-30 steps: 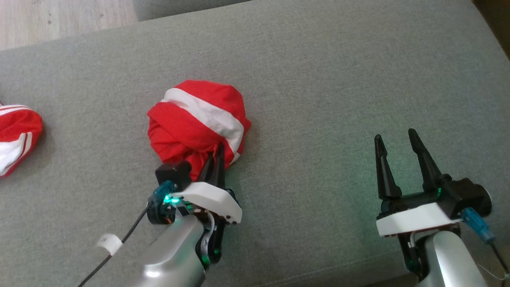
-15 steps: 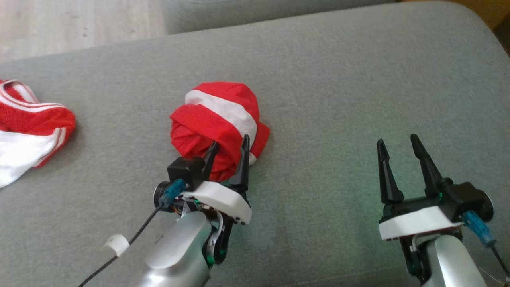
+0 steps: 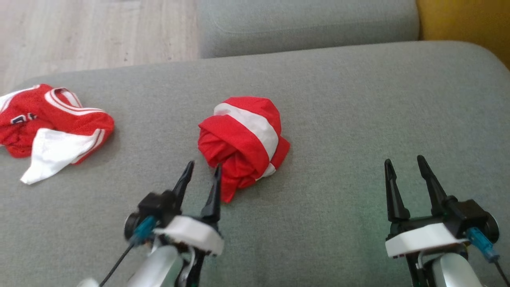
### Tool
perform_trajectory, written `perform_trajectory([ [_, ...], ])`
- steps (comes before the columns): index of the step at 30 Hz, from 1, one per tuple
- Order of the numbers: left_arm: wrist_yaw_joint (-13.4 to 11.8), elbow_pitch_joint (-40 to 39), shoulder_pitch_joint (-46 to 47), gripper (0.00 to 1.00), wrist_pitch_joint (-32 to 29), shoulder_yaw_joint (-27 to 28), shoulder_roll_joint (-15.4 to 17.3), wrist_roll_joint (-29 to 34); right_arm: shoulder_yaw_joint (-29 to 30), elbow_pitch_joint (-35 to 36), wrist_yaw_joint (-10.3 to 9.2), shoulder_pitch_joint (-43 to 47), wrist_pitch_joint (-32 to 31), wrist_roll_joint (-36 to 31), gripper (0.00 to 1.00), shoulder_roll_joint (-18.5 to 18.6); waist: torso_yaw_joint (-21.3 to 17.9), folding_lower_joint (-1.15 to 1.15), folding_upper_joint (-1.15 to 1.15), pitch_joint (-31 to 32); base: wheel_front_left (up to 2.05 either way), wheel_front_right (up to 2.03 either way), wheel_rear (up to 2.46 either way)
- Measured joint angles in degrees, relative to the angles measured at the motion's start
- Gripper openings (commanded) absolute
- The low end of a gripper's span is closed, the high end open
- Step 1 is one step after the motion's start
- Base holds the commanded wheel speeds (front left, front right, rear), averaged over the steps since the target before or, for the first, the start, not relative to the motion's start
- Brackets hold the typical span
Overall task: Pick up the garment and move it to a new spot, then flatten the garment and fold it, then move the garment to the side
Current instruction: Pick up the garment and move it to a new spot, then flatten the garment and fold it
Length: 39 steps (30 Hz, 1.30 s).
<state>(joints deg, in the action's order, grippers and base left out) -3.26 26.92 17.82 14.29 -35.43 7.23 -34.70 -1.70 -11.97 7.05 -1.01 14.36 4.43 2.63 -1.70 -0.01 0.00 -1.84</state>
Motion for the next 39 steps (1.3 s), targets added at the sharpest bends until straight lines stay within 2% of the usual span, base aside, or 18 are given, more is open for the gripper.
perform_trajectory([
  [7,-0.08,-4.08,-8.29,1.00,0.00,6.42,2.03,1.77,-0.01,-0.48,0.00,0.63,0.00,0.03,1.00,-0.01,1.22,0.00,0.00,1.58,0.00,0.00,0.00],
  [18,-1.11,-10.67,-17.18,1.00,0.00,17.28,2.56,5.21,-0.52,-1.14,0.00,1.85,0.00,0.46,1.00,-0.01,1.45,0.00,0.00,1.92,0.00,0.00,0.00],
  [39,1.14,-9.46,-18.41,1.00,0.00,20.37,-0.42,8.56,-2.20,-4.58,0.00,1.76,0.00,1.12,1.00,-0.01,2.30,0.01,0.00,1.87,0.00,0.00,0.00],
])
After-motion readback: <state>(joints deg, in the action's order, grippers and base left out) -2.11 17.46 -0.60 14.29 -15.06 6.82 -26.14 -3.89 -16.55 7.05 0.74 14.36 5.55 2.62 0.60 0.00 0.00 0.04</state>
